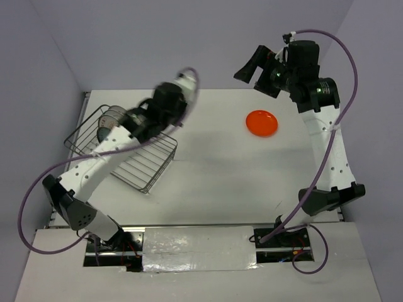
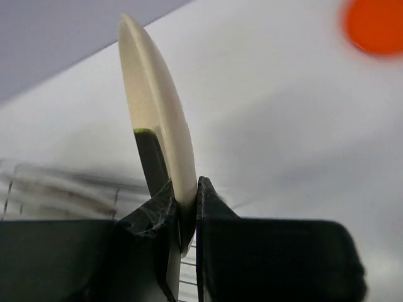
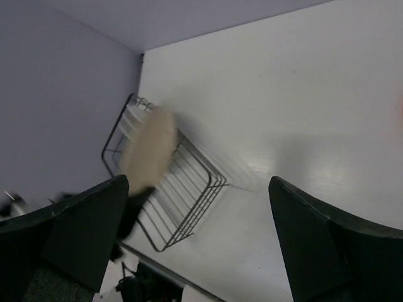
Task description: Unload the plates from the dish rack
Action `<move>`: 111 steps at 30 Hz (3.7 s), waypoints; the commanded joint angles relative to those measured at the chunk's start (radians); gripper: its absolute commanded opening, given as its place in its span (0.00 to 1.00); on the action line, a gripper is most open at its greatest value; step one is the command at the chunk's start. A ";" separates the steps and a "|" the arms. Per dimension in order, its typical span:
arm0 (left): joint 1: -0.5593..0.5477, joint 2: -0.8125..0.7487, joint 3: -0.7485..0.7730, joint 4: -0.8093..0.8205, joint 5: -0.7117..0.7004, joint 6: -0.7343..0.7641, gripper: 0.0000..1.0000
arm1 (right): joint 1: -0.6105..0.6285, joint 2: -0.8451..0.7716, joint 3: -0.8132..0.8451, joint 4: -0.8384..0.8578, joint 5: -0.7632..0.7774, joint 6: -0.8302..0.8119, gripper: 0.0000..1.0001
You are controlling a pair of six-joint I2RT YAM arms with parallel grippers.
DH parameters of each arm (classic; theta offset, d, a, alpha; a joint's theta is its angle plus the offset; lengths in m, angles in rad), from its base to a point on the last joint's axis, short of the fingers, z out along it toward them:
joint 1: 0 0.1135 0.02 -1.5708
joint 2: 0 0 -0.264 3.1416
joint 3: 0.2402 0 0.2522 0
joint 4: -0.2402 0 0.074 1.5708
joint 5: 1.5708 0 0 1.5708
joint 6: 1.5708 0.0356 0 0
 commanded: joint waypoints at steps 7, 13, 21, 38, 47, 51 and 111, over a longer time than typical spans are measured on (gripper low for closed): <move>-0.557 0.080 -0.280 0.382 -0.458 0.725 0.00 | 0.025 0.079 -0.077 -0.102 -0.246 -0.099 0.99; -0.627 0.132 -0.309 0.565 -0.534 0.912 0.00 | 0.033 -0.012 -0.422 -0.071 -0.102 -0.146 0.97; -0.663 0.134 -0.355 0.702 -0.530 0.955 0.00 | 0.030 -0.135 -0.782 0.292 -0.473 -0.048 0.41; -0.277 -0.088 -0.282 0.154 -0.423 -0.003 0.99 | -0.388 -0.071 -0.841 0.530 0.018 0.074 0.00; 0.260 -0.282 -0.207 -0.065 -0.117 -0.384 1.00 | -0.456 0.290 -0.667 0.572 -0.098 -0.038 0.06; 0.389 -0.307 -0.216 -0.081 -0.013 -0.361 0.99 | -0.455 0.351 -0.659 0.599 -0.123 -0.050 0.21; 0.649 -0.072 -0.477 0.149 0.111 -0.672 0.50 | 0.038 -0.086 -0.305 -0.030 0.264 -0.184 0.80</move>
